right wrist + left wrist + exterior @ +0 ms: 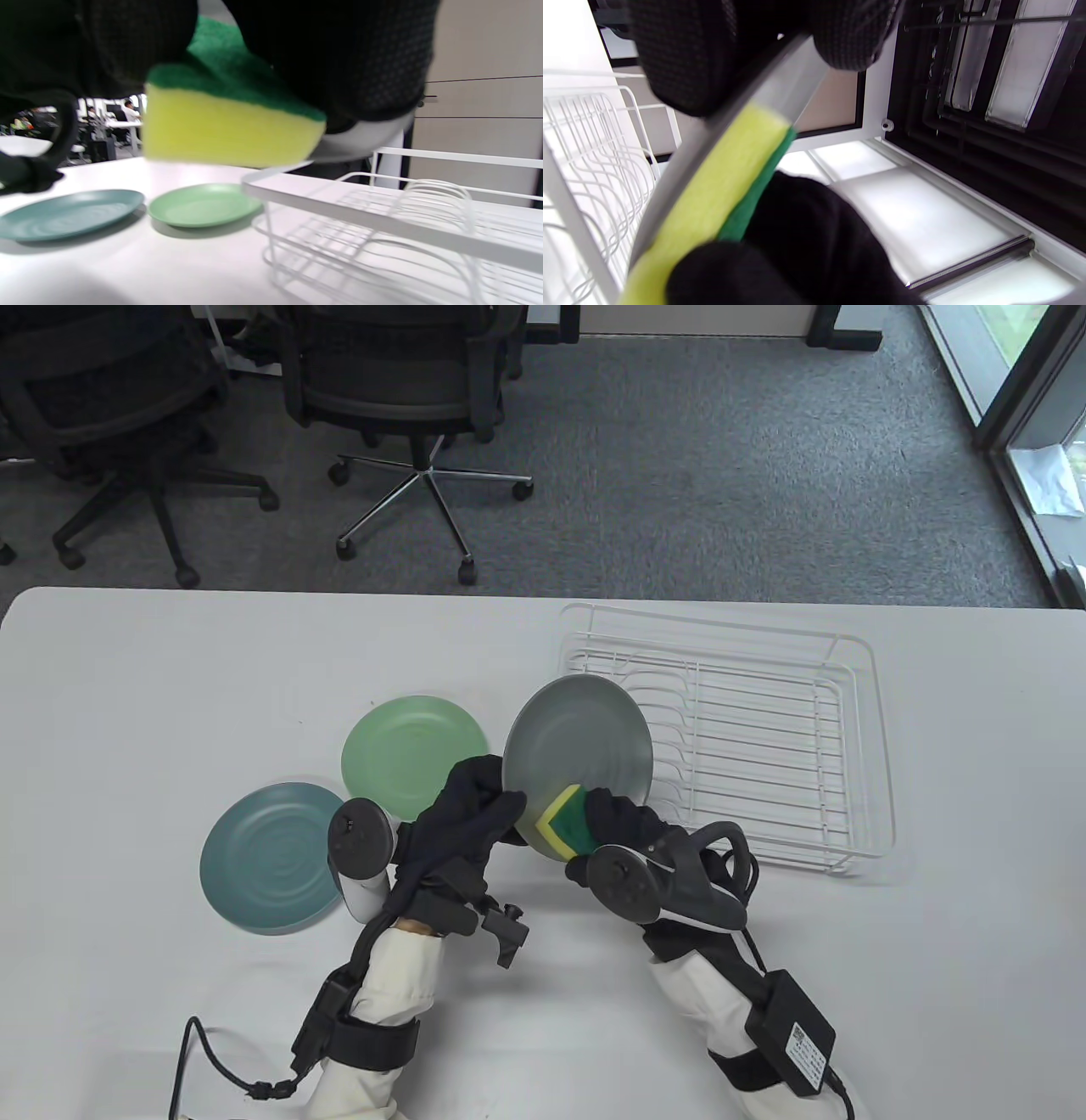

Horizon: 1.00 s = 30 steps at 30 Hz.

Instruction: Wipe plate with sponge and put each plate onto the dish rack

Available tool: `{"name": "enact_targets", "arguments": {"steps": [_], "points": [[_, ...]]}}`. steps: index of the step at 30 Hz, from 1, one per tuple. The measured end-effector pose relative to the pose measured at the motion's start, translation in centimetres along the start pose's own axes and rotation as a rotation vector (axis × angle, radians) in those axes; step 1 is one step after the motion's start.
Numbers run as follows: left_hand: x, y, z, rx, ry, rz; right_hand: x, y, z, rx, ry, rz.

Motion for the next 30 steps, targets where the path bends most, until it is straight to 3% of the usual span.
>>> {"name": "enact_targets", "arguments": {"steps": [4,9,13,20,26,30], "points": [[0.1,1.1,-0.1,-0.091,0.012,0.014,-0.4,0.3,-0.4,-0.174,-0.022,0.043],[-0.2,2.3,-0.3,-0.178,0.018,0.033,-2.2,0.5,-0.7,-0.320,-0.141,-0.024],[-0.1,2.7,-0.5,-0.177,0.021,0.047,-4.0,-0.1,-0.6,-0.353,-0.203,-0.005],[0.6,1.1,-0.3,-0.044,0.034,0.032,-5.0,-1.4,0.1,-0.183,-0.272,-0.073],[0.2,-0.4,-0.1,0.057,0.007,0.013,-2.7,-1.4,0.6,0.016,-0.143,-0.011],[0.0,-0.6,0.0,0.062,0.003,0.019,-0.9,-1.2,0.6,0.044,-0.014,0.042]]}}
Point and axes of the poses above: the tracker on the back of each hand, its own x axis roughly to the thumb side, its own z axis roughly from the wrist to the fingertips, y = z × x, the point moved 2 cm from there along z, roughly from the wrist to the fingertips, and after that the axes turned 14 degrees about x, right-handed, at the moved point
